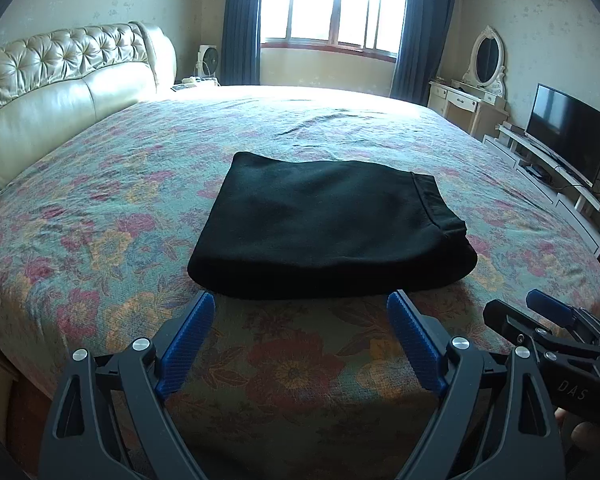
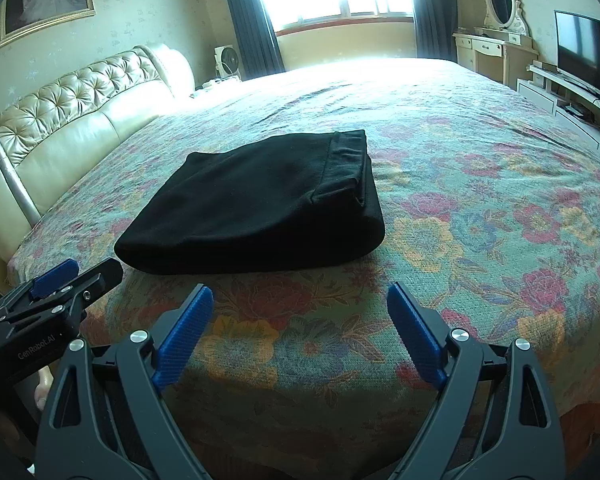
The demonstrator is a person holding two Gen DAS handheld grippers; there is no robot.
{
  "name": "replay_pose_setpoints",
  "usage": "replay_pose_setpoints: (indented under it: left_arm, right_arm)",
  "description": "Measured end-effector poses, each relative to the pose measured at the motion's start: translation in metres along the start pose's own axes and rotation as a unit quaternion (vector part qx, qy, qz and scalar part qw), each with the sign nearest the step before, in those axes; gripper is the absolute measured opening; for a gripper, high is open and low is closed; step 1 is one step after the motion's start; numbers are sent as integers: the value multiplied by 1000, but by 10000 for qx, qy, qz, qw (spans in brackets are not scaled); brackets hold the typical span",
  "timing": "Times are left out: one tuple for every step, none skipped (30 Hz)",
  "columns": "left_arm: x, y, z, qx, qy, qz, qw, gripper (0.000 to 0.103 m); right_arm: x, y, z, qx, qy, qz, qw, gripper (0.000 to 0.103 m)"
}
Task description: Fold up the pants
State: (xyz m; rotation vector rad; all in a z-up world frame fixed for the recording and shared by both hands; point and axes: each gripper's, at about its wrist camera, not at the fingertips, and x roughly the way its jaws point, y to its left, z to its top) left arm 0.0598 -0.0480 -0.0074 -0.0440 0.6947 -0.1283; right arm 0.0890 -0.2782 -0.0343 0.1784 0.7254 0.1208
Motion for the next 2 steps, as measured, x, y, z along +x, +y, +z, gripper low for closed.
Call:
replay_pose_setpoints:
  left_arm:
    - [1,1,0,-30,18,21,10000,87]
    - [2,2,0,-54,29,40,10000,87]
  right_arm:
    - [0,-2,0,35,10,-3,10000,89]
    - [0,-5,1,68,13,-9,10000,89]
